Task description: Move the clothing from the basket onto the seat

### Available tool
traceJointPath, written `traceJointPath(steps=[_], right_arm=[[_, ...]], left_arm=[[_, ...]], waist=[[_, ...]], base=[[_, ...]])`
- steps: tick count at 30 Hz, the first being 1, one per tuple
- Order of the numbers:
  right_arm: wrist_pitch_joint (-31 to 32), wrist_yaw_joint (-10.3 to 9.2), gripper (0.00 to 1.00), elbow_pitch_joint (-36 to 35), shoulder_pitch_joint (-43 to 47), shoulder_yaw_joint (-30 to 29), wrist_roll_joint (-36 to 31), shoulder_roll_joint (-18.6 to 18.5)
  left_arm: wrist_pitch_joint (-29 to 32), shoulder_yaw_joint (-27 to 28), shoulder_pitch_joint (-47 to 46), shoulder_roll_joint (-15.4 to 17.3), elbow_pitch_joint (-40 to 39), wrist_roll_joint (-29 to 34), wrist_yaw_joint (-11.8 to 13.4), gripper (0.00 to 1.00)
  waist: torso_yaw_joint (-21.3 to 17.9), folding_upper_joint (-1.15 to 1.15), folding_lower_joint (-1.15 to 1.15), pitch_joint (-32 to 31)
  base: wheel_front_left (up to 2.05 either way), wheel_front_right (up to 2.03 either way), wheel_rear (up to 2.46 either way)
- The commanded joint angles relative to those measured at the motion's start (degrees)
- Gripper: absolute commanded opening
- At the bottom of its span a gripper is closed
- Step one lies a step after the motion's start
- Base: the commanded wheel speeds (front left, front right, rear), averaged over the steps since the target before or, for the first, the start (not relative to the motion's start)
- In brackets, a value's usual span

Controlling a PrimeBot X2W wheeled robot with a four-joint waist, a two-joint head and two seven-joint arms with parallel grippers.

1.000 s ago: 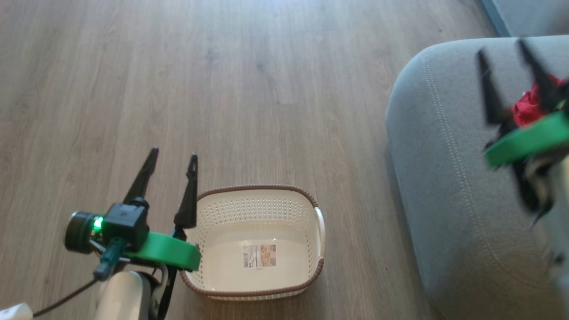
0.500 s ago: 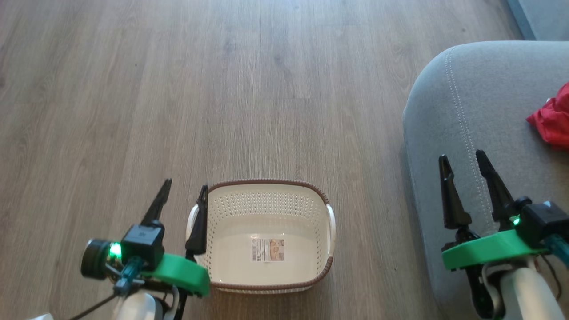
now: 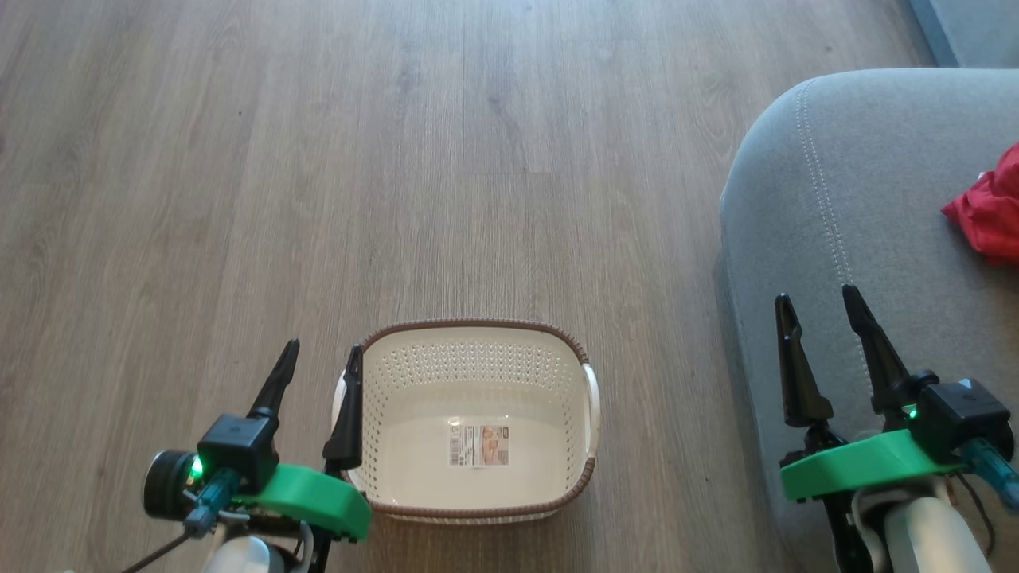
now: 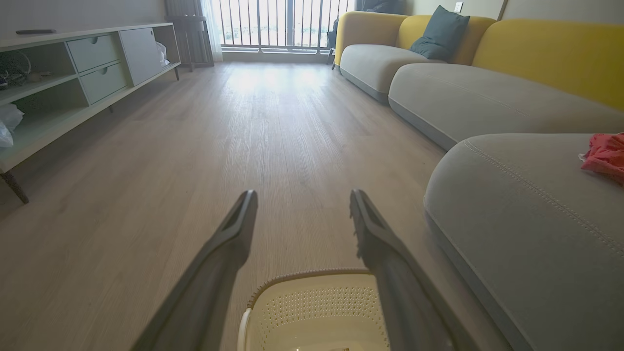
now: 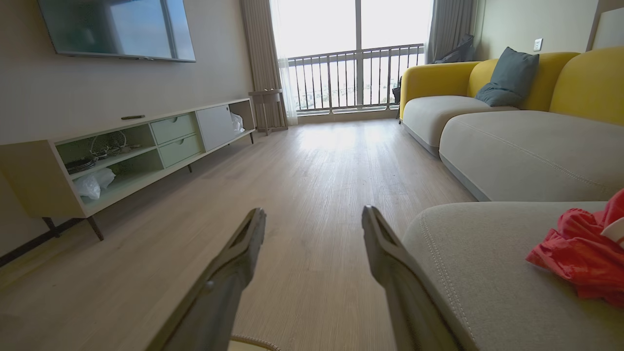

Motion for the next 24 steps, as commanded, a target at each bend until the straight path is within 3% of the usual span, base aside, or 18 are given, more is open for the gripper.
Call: traceJointPath(steps=[1, 6, 24], right_arm=[[-0.5, -0.02, 1.0, -2.1, -0.2, 1.3, -0.2, 0.3], [-0.5, -0.02, 1.0, -1.9, -0.1, 2.7, -1.1, 0.3], [-0.5, -0.02, 1.0, -2.1, -0.1, 1.2, -0.3, 0.5]], left_arm=[[-0.3, 2.2, -0.9, 0.0, -2.5, -0.4, -0.4, 1.0], [-0.3, 2.3, -0.9, 0.0, -3.1, -1.1, -2.4, 1.0], [-0.3, 3.3, -0.2, 0.0, -5.3, -1.9, -3.1, 1.0]], waist=[[0.1, 0.0, 0.0, 0.0], [0.3, 0.0, 0.0, -0.2], [0.3, 0.0, 0.0, -1.5]], base=[[0.0, 0.0, 0.0], [0.0, 0.0, 0.0], [0.0, 0.0, 0.0]])
